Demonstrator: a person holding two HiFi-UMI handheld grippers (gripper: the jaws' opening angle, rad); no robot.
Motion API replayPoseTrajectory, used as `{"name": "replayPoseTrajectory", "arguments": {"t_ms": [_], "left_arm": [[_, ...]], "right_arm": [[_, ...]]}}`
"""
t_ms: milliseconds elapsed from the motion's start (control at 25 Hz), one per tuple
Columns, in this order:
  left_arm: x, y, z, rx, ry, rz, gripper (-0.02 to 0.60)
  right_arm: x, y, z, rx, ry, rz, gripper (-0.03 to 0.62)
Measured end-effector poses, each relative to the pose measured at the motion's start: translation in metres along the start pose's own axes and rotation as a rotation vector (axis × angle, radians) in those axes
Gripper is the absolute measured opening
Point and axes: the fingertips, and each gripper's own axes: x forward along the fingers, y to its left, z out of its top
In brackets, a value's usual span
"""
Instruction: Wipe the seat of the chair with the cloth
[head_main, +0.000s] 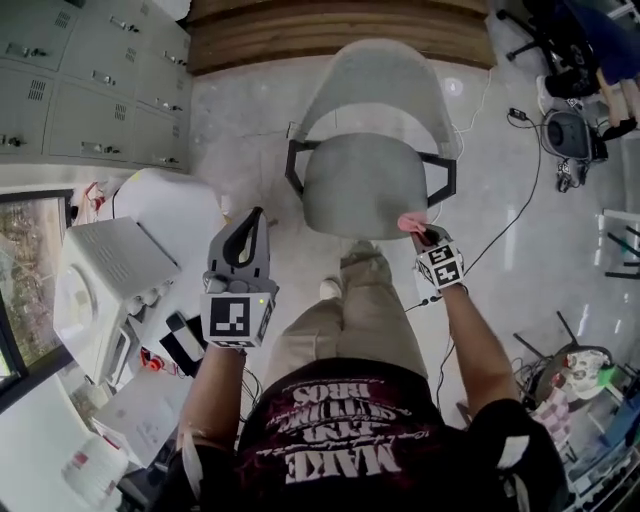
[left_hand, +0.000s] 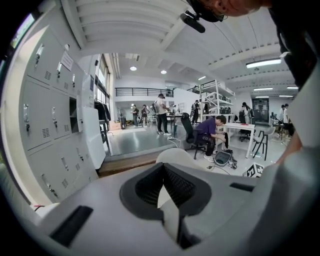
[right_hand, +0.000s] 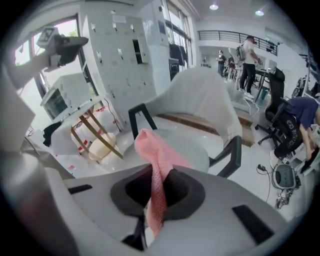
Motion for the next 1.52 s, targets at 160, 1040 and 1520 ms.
{"name": "replayPoseTrajectory", "arguments": {"t_ms": [160,1040,1520], "left_arm": [[-0.021,0.0,0.02,-0.018,-0.039,0.005,0.006],[-0.177,-0.031,0.095,0.032,-0.218,-0.09,0.006],[-0.203,-0.068,0.115,0.045,-0.256,-0.091,0.006]], "right_arm": [[-0.065,0.031,0.05,-0.046,-0.138,0.027,0.029],[-0.345,0.161,0.194,-0.107,-0.654,-0.095,0.028],[-0.417,0.171,0.2,-0.138,-0.741,-0.17,0.028]]}}
